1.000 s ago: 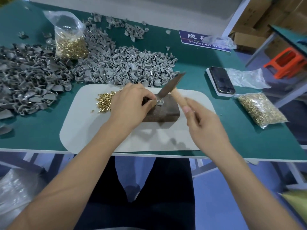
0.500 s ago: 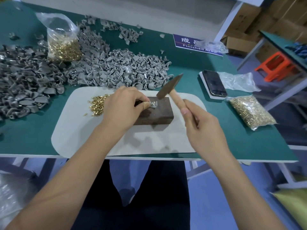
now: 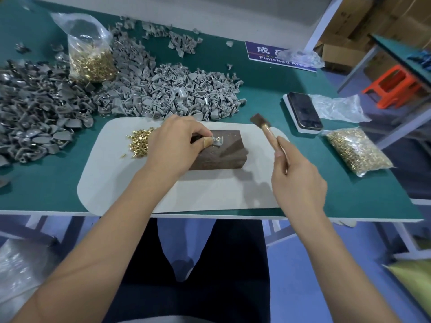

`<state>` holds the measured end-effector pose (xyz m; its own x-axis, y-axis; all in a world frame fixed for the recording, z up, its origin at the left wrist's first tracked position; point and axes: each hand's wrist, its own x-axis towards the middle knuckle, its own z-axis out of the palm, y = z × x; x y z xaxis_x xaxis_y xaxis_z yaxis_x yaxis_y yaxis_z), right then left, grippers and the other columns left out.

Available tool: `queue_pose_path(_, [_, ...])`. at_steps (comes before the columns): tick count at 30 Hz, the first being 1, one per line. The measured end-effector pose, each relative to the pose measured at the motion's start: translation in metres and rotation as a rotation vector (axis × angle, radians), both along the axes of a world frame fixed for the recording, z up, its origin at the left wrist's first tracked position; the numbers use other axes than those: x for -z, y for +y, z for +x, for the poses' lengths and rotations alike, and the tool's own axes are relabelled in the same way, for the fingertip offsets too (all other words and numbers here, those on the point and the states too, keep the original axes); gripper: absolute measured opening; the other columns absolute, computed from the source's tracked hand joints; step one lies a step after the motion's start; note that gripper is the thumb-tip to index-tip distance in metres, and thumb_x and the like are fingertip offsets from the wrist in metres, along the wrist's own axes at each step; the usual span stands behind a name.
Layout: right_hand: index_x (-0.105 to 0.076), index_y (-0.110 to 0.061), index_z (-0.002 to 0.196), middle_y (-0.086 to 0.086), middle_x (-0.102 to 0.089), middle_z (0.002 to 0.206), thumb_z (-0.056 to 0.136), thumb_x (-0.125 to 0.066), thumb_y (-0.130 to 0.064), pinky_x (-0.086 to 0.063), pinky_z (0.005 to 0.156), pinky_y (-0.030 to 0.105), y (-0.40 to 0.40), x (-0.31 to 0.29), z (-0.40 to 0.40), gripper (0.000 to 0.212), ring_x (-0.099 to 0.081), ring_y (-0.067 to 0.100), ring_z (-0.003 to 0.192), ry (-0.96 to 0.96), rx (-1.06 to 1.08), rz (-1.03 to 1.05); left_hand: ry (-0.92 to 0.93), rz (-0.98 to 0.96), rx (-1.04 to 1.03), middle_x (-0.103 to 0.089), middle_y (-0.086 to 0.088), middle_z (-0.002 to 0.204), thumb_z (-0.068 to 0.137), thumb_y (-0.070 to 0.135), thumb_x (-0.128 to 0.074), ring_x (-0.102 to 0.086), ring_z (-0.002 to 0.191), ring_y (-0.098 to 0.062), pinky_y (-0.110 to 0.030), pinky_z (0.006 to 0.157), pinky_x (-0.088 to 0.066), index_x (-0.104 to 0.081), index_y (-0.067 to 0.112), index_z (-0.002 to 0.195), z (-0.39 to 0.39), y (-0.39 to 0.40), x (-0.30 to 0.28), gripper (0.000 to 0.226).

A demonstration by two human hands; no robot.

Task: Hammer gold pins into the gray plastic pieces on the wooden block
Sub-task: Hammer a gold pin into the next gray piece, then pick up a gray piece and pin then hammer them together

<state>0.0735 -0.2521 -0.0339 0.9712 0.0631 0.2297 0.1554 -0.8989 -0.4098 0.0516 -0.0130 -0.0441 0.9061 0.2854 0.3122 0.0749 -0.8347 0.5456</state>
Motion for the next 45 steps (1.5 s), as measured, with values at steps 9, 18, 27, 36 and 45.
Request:
queue_pose_path(9, [-0.045,-0.029,0.147,0.012,-0.050,0.114,0.100,-0.048,-0.017,-0.032,0.064,0.037,0.015,0.027,0.006,0.049,-0.055,0.035,0.083,0.038,0.159,-0.343,-0.003,0.041,0.008,-0.068,0.015,0.097,0.091,0.047,-0.069,-0.054,0.100,-0.015,-0.036,0.072,-0.045,-0.076,0.038,0.096,-0.001,-0.002,-0.003,0.012])
queue_pose_path(18, [-0.070,-0.013,0.125,0.005,-0.070,0.108,0.098,-0.062,-0.016,-0.050,0.087,0.036,0.047,0.004,0.000,0.028,-0.060,0.022,0.098,-0.165,-0.341,0.348,0.030,-0.150,0.092,-0.068,0.017,0.088,0.094,0.037,-0.067,-0.065,0.093,-0.012,-0.039,0.087,-0.053,-0.073,0.031,0.094,0.000,-0.010,-0.016,0.008])
queue_pose_path(27, [-0.075,-0.014,0.111,-0.009,-0.074,0.096,0.098,-0.064,-0.011,-0.048,0.080,0.015,0.091,-0.022,-0.002,0.017,-0.065,-0.001,0.088,-0.083,-0.481,0.661,-0.095,-0.732,0.156,-0.075,0.014,0.083,0.098,0.031,-0.065,-0.061,0.072,0.003,-0.013,0.066,-0.048,-0.075,0.031,0.088,-0.032,0.009,-0.025,0.015])
queue_pose_path(36, [-0.074,-0.016,0.109,-0.010,-0.072,0.091,0.097,-0.062,-0.014,-0.053,0.078,0.027,0.192,0.001,-0.014,0.018,-0.066,0.006,0.084,-0.009,-0.646,0.576,-0.111,-0.604,-0.100,-0.061,0.022,0.060,0.096,0.035,-0.064,-0.047,0.053,0.004,-0.012,0.053,-0.036,-0.070,0.034,0.076,-0.080,0.088,-0.018,0.021])
queue_pose_path(45, [-0.076,-0.020,0.102,-0.007,-0.075,0.091,0.096,-0.060,-0.026,-0.054,0.082,0.046,0.318,0.021,-0.057,0.018,-0.067,0.023,0.090,0.027,-0.966,0.298,-0.037,-0.205,-0.541,-0.065,0.012,0.077,0.096,0.035,-0.061,-0.059,0.082,-0.019,-0.036,0.071,-0.049,-0.069,0.028,0.084,-0.148,0.184,0.009,0.015])
